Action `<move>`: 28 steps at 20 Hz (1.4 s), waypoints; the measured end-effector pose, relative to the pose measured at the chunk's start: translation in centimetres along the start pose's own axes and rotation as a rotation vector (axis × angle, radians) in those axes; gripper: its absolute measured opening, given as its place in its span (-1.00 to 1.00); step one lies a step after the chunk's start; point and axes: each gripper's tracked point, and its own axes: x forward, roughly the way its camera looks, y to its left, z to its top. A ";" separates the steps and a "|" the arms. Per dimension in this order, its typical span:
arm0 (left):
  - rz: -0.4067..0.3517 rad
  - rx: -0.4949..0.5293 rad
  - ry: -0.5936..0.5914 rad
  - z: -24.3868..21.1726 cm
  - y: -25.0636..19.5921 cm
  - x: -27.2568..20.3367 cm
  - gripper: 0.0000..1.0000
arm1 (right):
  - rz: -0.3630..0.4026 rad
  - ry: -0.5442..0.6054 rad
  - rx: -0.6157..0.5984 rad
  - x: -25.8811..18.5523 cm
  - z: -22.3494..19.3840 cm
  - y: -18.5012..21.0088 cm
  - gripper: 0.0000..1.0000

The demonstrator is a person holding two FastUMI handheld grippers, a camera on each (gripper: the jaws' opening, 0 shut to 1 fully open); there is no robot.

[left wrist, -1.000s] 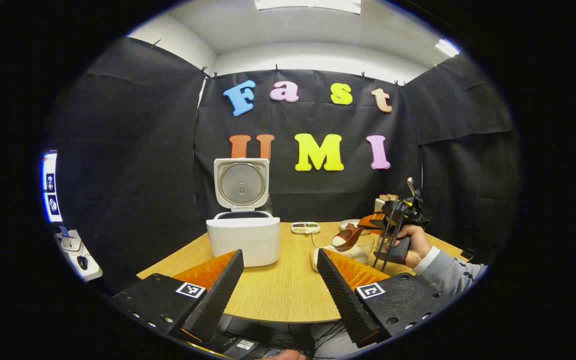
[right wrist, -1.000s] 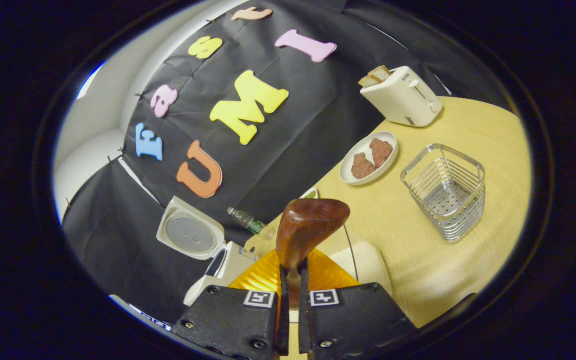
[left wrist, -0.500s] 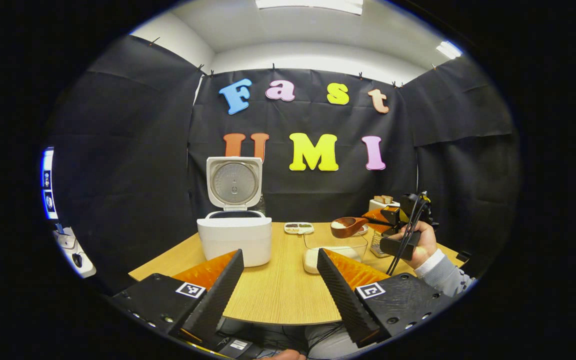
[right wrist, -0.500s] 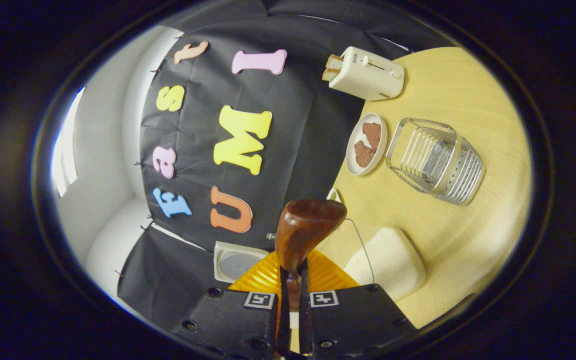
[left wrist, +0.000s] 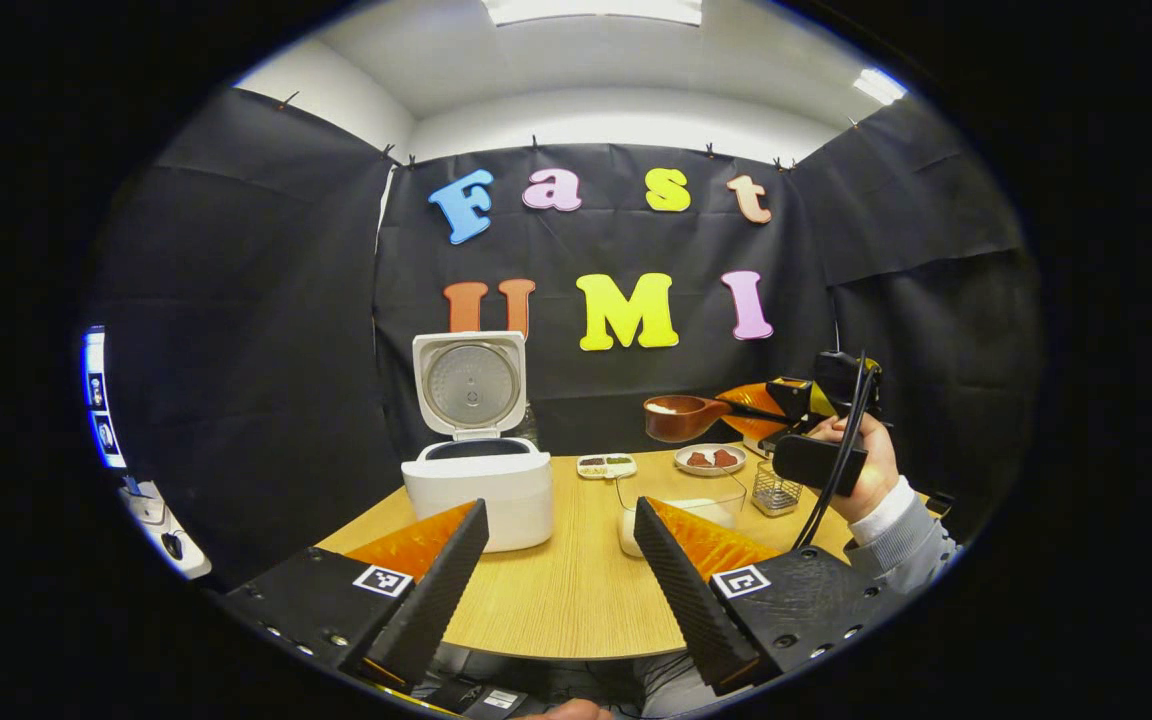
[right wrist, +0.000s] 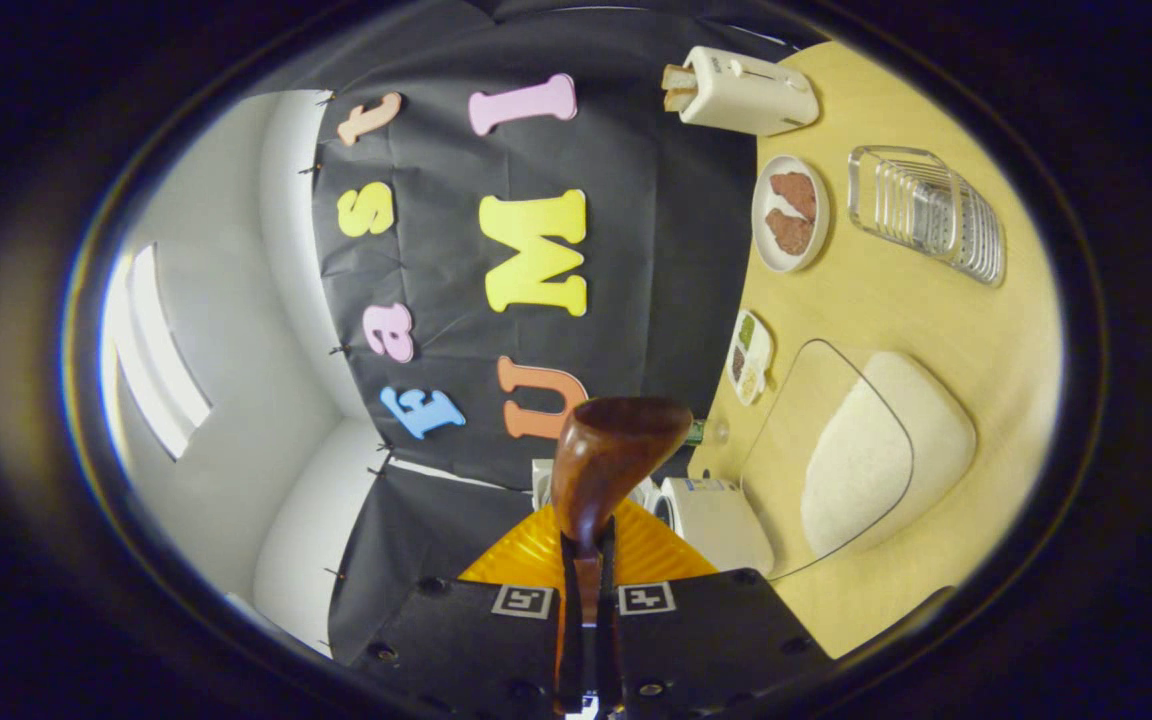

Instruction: Close the left gripper, press the button to open the rice cooker; take a wooden spoon from the chopstick holder with the right hand, scoop a spoonful of rice and pour it into the rice cooker, then put the wooden spoon back into the chopstick holder.

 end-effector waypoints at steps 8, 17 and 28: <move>0.051 -0.023 0.006 1.4 4.4 1.3 0.93 | -0.013 0.073 -0.087 8.9 -3.5 2.4 -0.79; 0.197 -0.053 0.013 1.4 10.8 2.1 0.93 | -0.089 0.191 -0.288 19.6 -9.2 2.0 -0.80; 0.267 -0.056 0.037 1.5 13.7 1.9 0.94 | -0.161 0.284 -0.726 29.6 -15.8 0.1 -0.79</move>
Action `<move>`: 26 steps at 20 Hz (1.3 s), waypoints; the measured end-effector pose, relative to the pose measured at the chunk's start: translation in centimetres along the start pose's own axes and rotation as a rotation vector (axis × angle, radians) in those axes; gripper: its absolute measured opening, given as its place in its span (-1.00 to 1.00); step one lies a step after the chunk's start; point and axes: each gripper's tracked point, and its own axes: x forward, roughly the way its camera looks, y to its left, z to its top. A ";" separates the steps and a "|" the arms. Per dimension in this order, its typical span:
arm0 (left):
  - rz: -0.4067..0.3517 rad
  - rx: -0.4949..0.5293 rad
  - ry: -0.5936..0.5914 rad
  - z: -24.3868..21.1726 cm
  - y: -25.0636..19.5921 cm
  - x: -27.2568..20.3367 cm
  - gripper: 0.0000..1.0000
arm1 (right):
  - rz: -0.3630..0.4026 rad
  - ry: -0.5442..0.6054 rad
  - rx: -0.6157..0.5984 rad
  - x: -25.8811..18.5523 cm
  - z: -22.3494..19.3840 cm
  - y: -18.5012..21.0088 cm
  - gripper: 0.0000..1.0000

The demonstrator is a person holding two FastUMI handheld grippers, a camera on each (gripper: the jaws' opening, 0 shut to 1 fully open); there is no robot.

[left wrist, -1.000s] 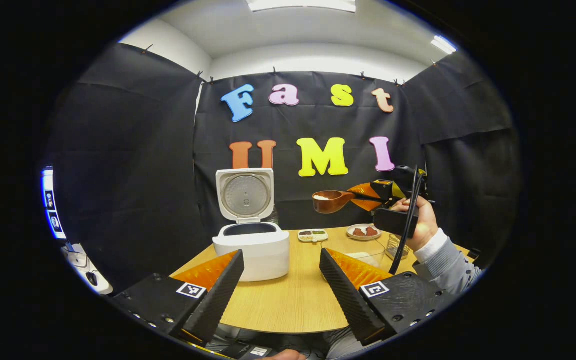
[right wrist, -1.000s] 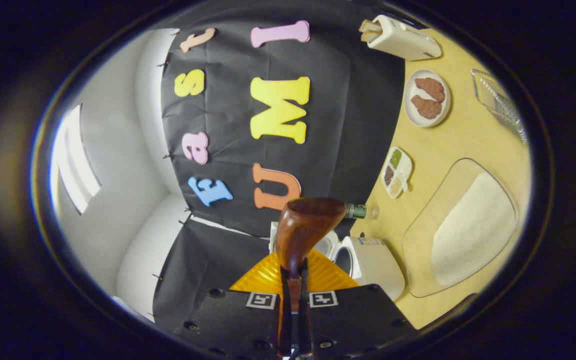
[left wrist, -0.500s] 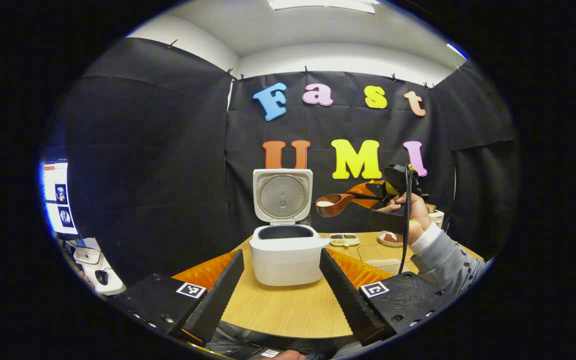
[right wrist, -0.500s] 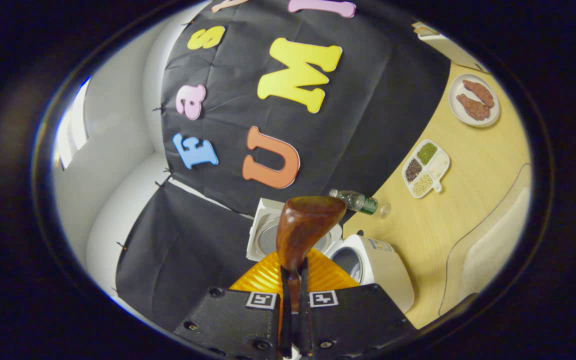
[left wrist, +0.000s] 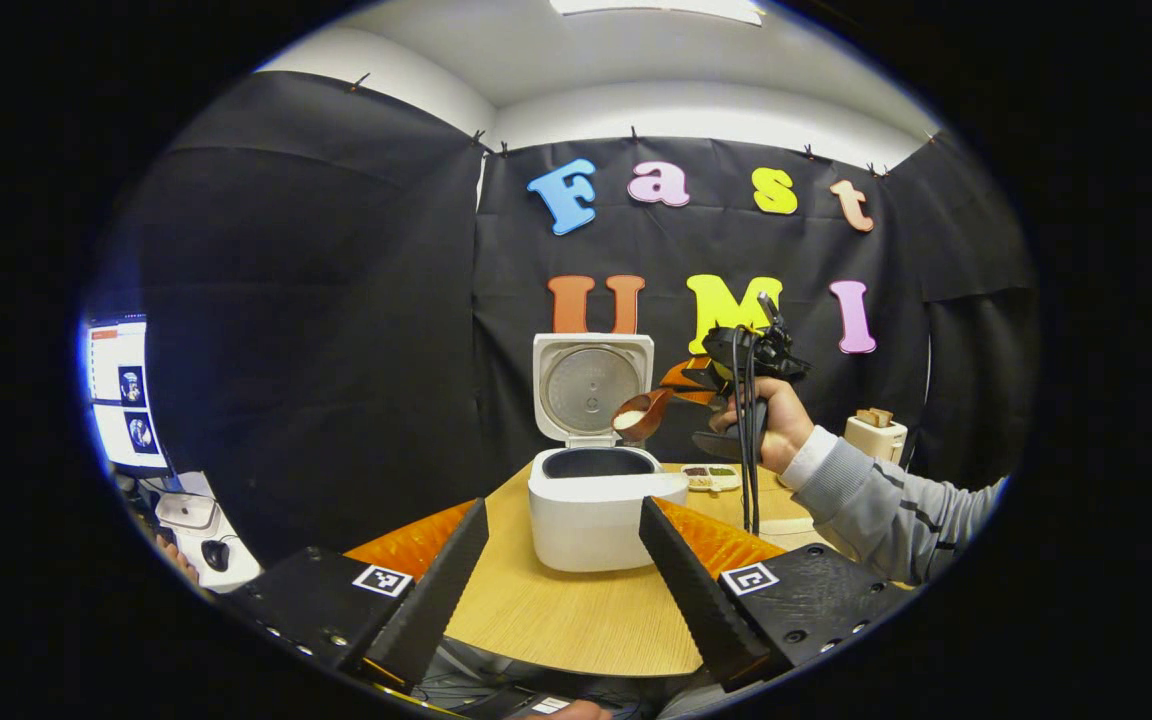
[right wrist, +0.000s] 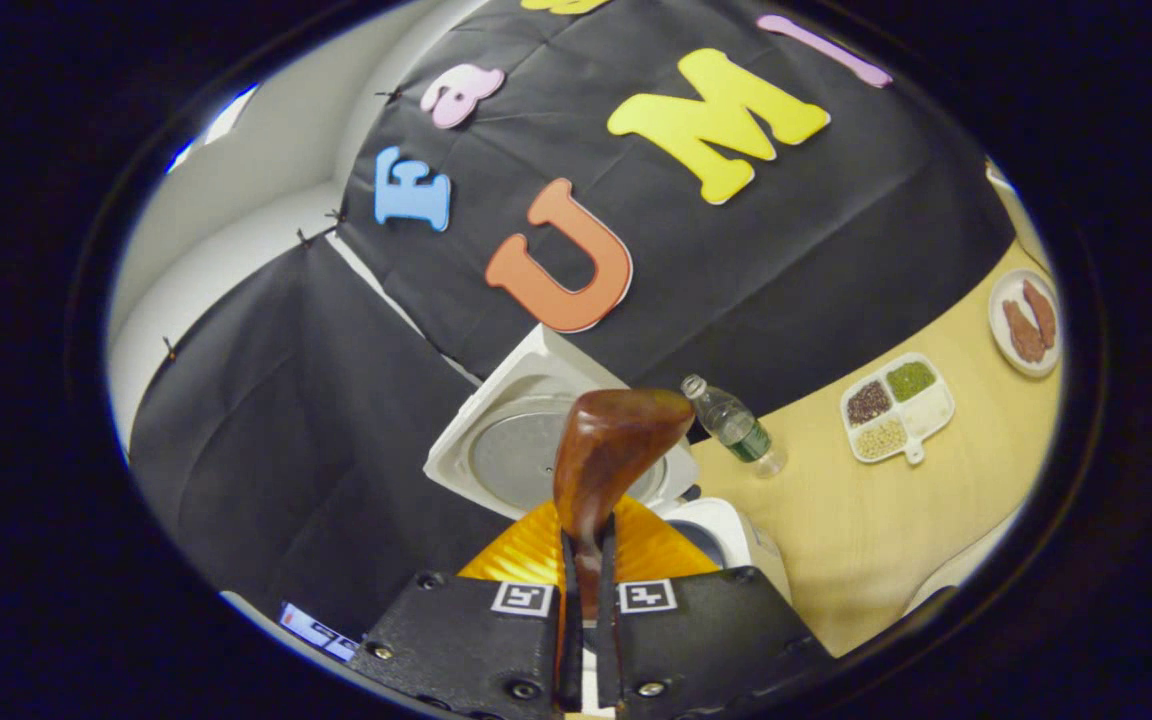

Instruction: Close the left gripper, press the button to open the rice cooker; take a wooden spoon from the chopstick holder with the right hand, scoop a spoonful of rice and pour it into the rice cooker, then put the wooden spoon back into the chopstick holder.

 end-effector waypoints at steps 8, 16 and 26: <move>0.033 0.037 0.008 -0.8 -0.5 0.5 0.93 | -0.092 0.026 -0.377 3.3 -1.2 -0.2 -0.78; 0.048 0.026 0.021 -1.5 -0.6 0.9 1.00 | -0.161 0.056 -0.796 4.2 -3.1 0.2 -0.78; 0.041 0.015 0.057 -2.8 -1.0 0.9 0.93 | -0.170 0.016 -1.086 2.9 -4.6 2.1 -0.78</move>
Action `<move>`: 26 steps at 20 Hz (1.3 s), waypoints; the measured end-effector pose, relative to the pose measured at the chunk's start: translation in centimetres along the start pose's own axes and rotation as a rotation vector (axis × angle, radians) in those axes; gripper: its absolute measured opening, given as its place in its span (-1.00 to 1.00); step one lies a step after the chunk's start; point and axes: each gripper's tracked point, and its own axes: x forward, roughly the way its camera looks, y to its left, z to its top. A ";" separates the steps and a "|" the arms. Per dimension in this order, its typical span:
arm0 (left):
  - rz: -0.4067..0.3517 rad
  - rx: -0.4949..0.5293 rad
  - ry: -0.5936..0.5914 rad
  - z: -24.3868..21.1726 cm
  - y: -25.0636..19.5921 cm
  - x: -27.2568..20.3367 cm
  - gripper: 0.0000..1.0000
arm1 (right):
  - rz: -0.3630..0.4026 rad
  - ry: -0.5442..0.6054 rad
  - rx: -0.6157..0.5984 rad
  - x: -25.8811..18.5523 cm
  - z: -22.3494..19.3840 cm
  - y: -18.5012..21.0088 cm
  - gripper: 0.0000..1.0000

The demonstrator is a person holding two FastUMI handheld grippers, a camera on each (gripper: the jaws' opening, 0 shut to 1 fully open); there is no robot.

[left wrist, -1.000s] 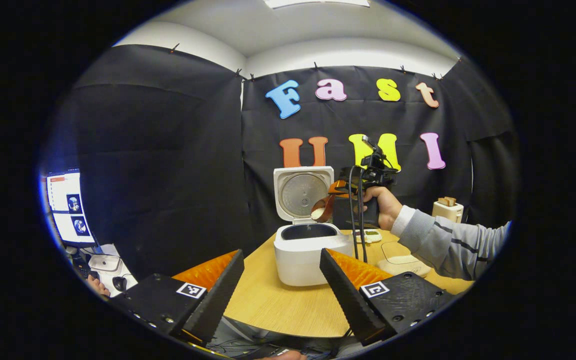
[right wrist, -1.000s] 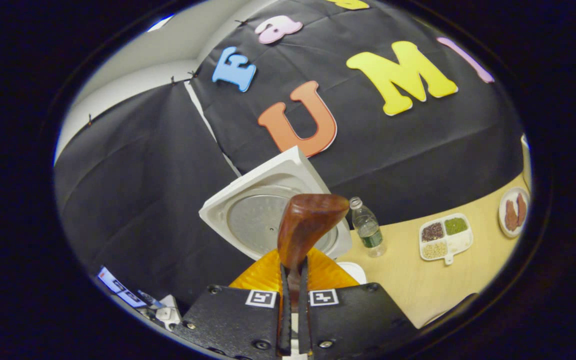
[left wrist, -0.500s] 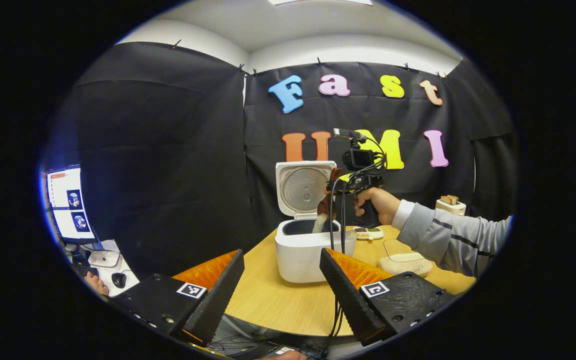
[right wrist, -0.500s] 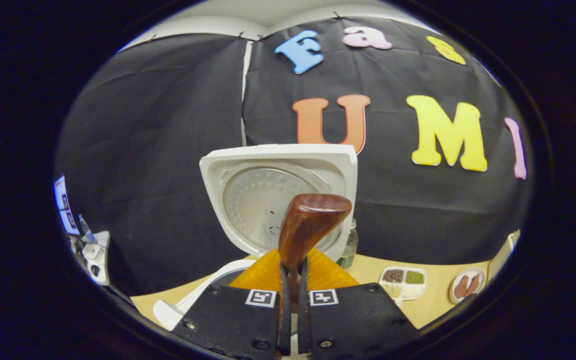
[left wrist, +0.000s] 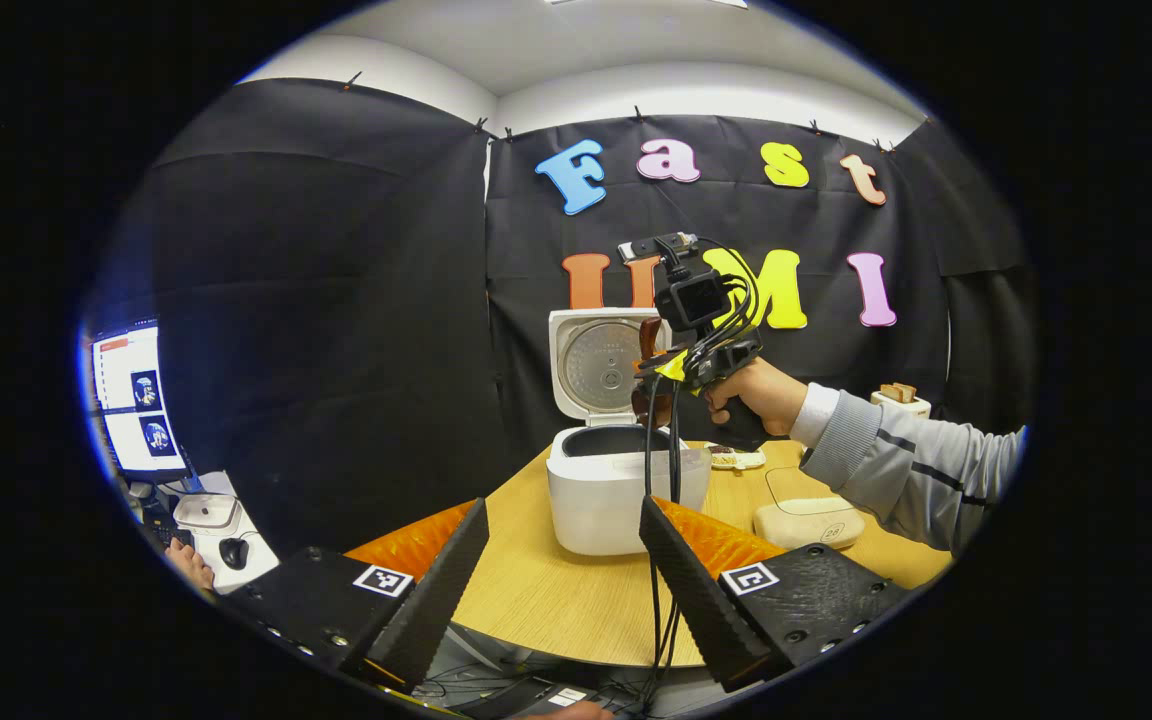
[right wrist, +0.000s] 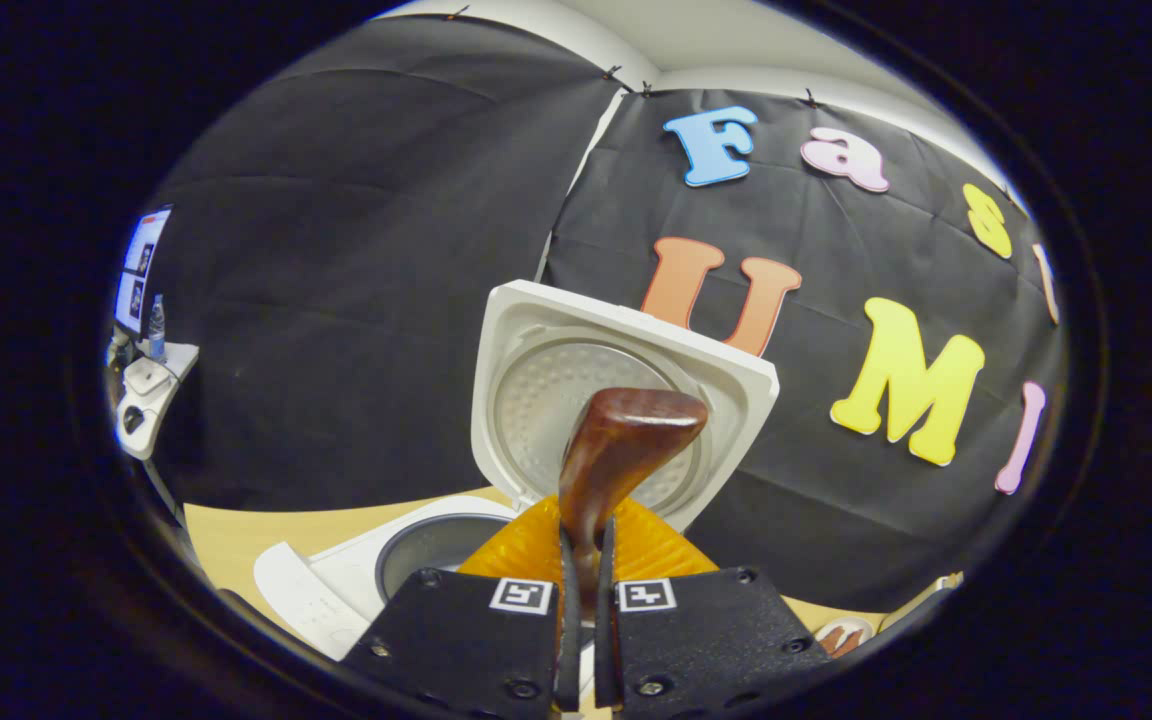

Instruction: Close the left gripper, press the button to open the rice cooker; take a wooden spoon from the chopstick holder with the right hand, scoop a spoonful of rice and pour it into the rice cooker, then put the wooden spoon back into the chopstick holder.

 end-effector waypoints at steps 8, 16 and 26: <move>-0.035 -0.004 -0.006 0.3 -2.2 0.4 0.94 | -0.001 -0.041 0.122 -6.7 0.3 -3.5 -0.77; -0.072 0.030 -0.030 1.3 -6.4 2.2 0.94 | -0.060 -0.121 0.219 -16.9 -0.1 -10.6 -0.75; -0.121 0.068 -0.129 4.5 -10.7 4.0 0.92 | -0.228 -0.135 0.336 -29.1 -5.0 -20.2 -0.72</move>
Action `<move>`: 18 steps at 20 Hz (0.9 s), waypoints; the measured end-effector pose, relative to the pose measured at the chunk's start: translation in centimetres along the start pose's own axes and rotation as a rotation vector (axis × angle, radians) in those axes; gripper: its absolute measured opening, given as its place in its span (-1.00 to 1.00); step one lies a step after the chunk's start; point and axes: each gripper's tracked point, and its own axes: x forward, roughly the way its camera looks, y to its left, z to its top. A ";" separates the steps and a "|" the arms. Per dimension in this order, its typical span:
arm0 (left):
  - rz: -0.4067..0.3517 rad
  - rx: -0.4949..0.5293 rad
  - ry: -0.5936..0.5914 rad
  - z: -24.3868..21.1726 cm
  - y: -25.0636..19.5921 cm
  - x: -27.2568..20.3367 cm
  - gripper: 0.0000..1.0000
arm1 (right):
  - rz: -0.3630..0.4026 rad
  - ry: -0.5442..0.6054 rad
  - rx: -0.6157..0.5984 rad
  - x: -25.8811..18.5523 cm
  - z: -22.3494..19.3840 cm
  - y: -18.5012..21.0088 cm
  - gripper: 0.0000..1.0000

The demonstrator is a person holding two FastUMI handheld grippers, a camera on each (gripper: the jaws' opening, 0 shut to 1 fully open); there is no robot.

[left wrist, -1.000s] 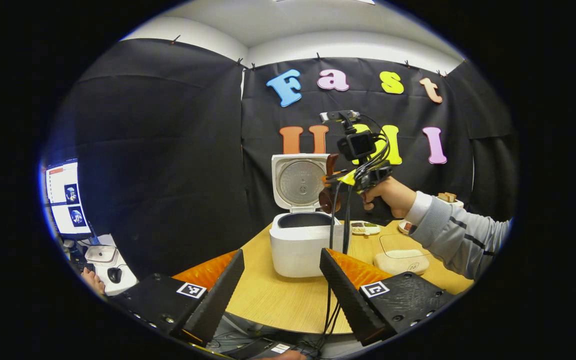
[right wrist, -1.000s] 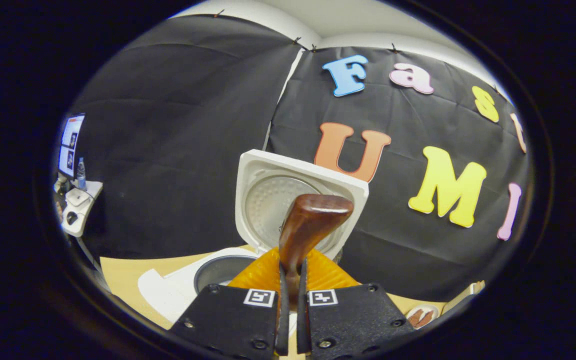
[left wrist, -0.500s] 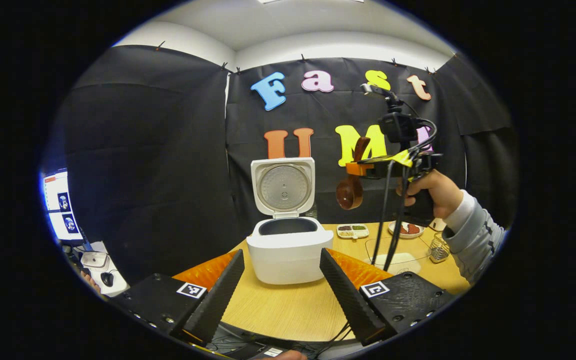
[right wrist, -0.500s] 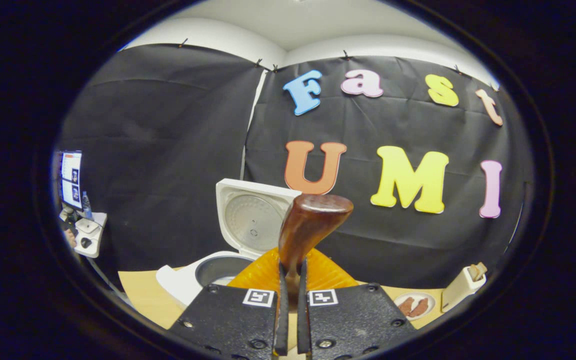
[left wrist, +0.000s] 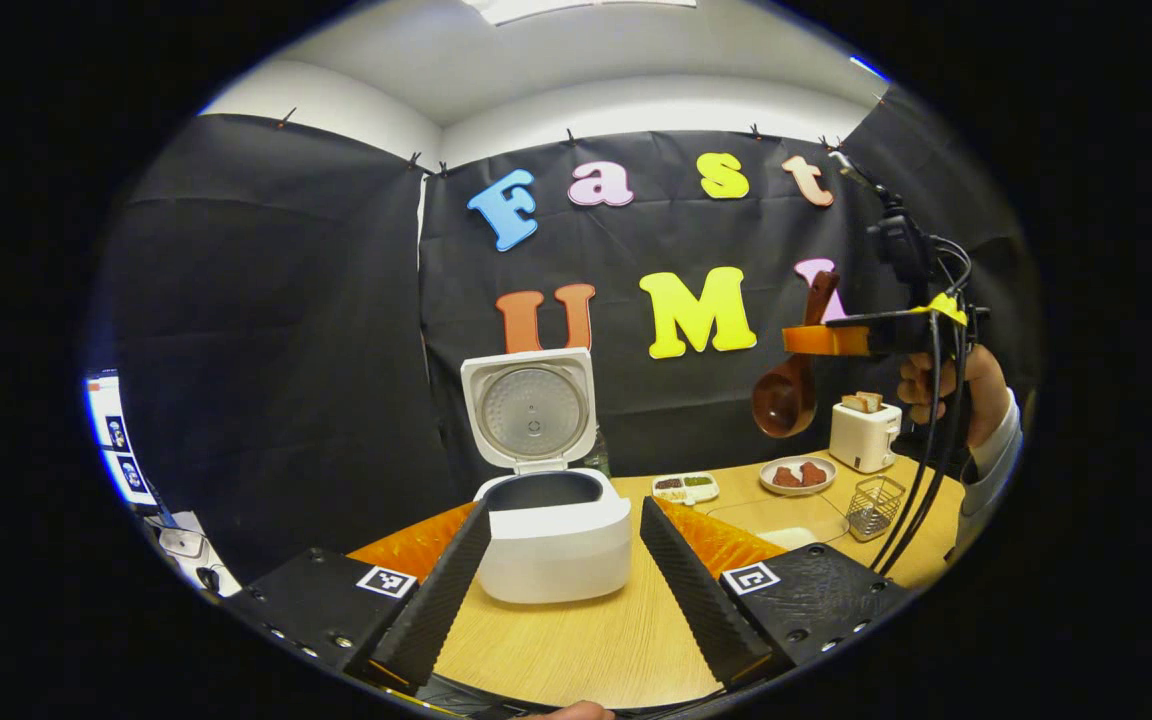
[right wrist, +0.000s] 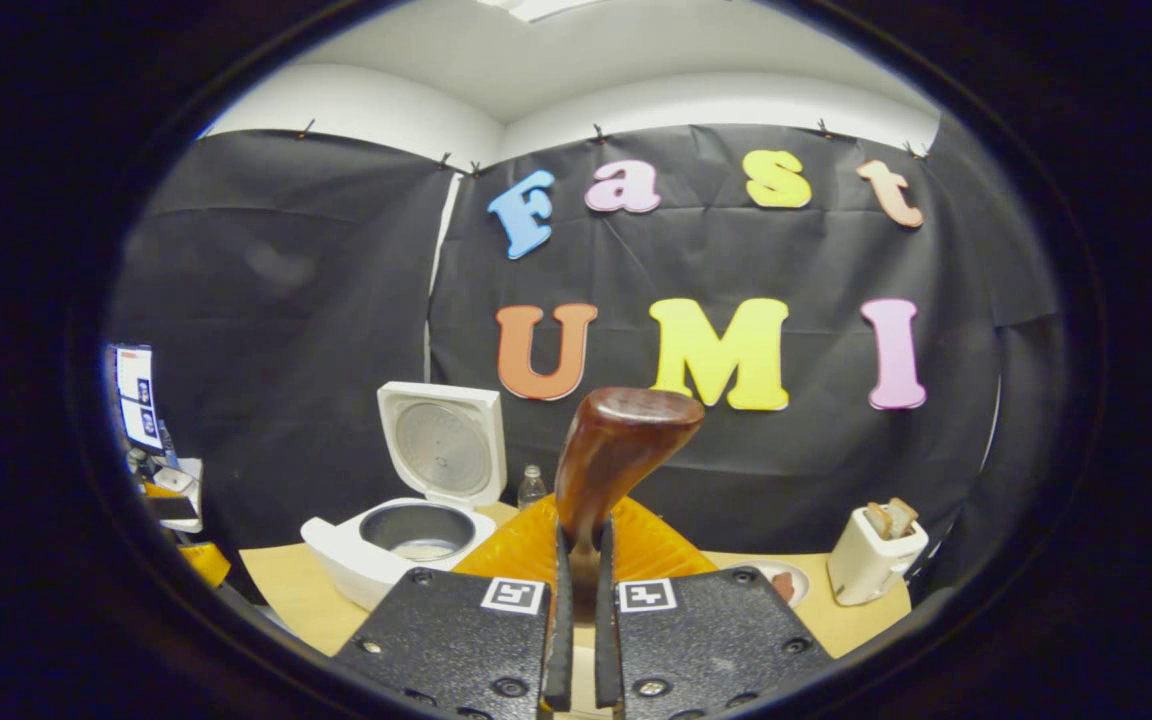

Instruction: Close the left gripper, press the button to open the rice cooker; take a wooden spoon from the chopstick holder with the right hand, scoop a spoonful of rice and pour it into the rice cooker, then put the wooden spoon back into the chopstick holder.

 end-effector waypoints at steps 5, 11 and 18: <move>-0.042 -0.032 -0.018 0.3 -2.3 1.6 0.91 | -0.137 0.019 0.020 -2.9 -1.6 -7.1 -0.72; -0.084 -0.053 -0.008 0.2 -5.4 3.4 0.92 | -0.231 0.076 0.076 -4.6 -5.0 -13.8 -0.70; -0.099 -0.087 -0.007 0.6 -7.8 5.5 0.91 | -0.315 0.161 0.134 -4.7 -11.5 -19.4 -0.67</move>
